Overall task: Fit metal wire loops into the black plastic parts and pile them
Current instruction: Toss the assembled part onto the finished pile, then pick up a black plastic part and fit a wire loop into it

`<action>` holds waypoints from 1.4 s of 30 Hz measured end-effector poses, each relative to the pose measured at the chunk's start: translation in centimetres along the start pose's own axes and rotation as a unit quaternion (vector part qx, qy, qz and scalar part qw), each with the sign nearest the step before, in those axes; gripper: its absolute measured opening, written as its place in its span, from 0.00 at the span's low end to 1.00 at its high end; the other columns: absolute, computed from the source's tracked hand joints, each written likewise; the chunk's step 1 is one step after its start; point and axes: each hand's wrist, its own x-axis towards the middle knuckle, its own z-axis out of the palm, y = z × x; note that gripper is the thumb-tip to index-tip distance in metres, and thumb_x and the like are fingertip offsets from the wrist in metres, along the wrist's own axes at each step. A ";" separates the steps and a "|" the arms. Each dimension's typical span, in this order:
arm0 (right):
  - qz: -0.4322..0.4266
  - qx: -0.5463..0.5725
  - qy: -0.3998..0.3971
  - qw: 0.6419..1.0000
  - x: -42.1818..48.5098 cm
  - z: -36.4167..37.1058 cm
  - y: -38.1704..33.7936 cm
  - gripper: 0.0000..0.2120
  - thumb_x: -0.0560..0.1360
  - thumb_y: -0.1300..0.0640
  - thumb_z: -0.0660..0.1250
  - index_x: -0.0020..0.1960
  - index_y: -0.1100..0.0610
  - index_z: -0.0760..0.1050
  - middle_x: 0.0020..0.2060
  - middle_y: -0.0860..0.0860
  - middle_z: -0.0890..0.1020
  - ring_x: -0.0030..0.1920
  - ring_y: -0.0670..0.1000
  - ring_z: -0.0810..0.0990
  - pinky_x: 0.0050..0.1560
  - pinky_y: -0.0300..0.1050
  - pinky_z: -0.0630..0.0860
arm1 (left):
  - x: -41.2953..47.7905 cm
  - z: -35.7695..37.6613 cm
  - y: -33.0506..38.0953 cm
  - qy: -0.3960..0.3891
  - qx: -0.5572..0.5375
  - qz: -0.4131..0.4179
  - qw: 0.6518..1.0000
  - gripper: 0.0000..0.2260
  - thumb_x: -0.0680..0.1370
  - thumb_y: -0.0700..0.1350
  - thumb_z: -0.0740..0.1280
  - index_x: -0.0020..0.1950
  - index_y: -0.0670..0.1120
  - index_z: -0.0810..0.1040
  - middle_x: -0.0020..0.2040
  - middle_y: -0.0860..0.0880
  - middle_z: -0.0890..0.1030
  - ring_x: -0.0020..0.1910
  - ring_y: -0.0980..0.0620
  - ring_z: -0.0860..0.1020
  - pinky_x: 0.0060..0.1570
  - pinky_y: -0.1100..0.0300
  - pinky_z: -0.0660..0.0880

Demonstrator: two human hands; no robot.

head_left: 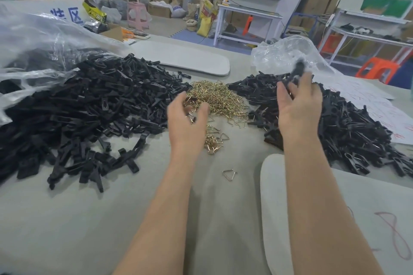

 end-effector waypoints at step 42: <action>0.000 -0.441 -0.331 0.834 -3.8 8.0 6.0 0.10 0.71 0.50 0.70 0.41 0.57 0.75 0.32 0.48 0.77 0.31 0.46 0.73 0.30 0.39 0.67 | 1.0 -1.1 -0.5 0.198 -0.204 -0.163 0.945 0.14 0.79 0.34 0.55 0.55 0.48 0.75 0.56 0.50 0.77 0.60 0.51 0.75 0.65 0.53 0.70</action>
